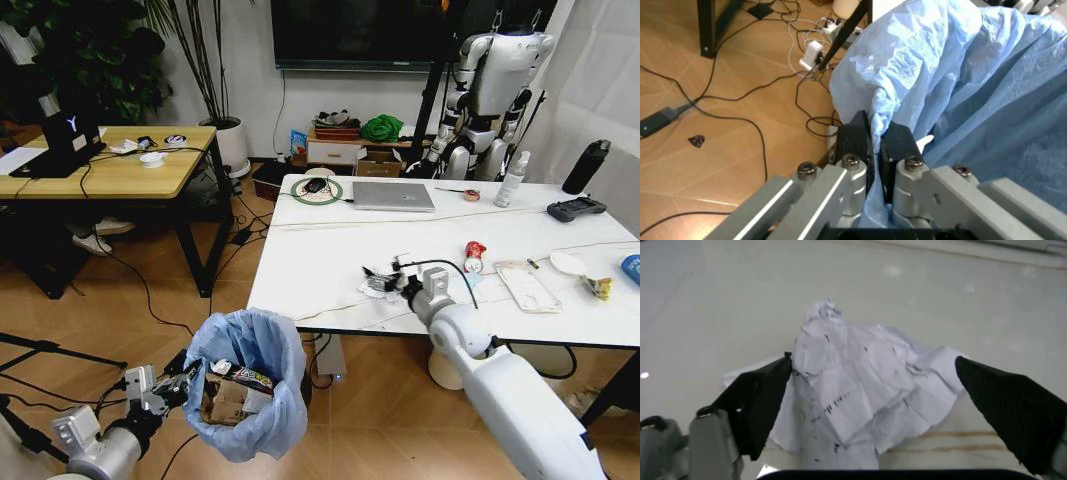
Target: Pick up the trash bin and place the trash from the table into it.
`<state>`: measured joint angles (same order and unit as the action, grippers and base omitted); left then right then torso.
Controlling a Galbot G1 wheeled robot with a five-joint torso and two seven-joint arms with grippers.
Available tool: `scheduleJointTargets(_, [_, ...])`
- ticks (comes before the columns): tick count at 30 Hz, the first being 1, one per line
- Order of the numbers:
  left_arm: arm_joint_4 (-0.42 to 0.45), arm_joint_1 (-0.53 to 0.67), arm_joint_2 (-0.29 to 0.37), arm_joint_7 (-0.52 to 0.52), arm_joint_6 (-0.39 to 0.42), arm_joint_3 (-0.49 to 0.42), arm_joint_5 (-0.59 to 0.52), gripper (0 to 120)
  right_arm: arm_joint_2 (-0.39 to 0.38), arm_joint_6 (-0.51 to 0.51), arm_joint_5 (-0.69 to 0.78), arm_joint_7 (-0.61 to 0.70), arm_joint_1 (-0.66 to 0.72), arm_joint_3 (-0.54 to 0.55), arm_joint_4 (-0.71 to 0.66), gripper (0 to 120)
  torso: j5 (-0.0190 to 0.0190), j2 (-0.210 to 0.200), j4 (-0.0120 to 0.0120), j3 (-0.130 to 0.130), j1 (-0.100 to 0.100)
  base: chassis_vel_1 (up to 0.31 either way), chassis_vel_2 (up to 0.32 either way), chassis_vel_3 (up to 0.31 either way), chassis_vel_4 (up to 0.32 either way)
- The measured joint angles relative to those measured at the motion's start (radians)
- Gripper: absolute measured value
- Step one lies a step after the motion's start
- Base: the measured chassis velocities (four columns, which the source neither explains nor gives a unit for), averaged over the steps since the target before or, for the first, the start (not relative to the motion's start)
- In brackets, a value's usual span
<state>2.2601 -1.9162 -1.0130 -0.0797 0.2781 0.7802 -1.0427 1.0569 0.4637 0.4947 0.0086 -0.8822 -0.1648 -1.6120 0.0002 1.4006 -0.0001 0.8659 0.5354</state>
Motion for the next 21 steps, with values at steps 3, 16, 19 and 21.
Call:
scheduleJointTargets(3, [0.002,0.000,0.001,0.001,0.000,0.002,0.000,0,-0.002,-0.002,-0.001,-0.007,-0.006,-0.001,0.019,81,0.0000,0.000,0.0000,0.000,0.000,0.000,0.000,0.000,0.000])
scheduleJointTargets(16, [-0.003,0.011,0.008,0.003,-0.001,-0.002,0.000,0,0.006,-0.051,0.009,-0.023,-0.023,0.005,0.026,30,-0.0002,0.000,0.0001,0.000,0.000,0.000,0.000,0.000,0.000])
scheduleJointTargets(19, [-0.004,0.013,0.009,0.003,-0.001,-0.002,0.000,0,0.007,-0.057,0.012,-0.027,-0.025,0.004,0.024,22,-0.0002,0.000,0.0001,0.000,0.000,0.000,0.000,0.000,0.000])
scheduleJointTargets(21, [-0.005,0.014,0.009,0.003,-0.001,-0.003,0.000,0,0.008,-0.071,0.019,-0.033,-0.027,-0.002,0.017,15,-0.0001,0.000,0.0001,0.000,0.000,0.000,0.000,0.000,0.000])
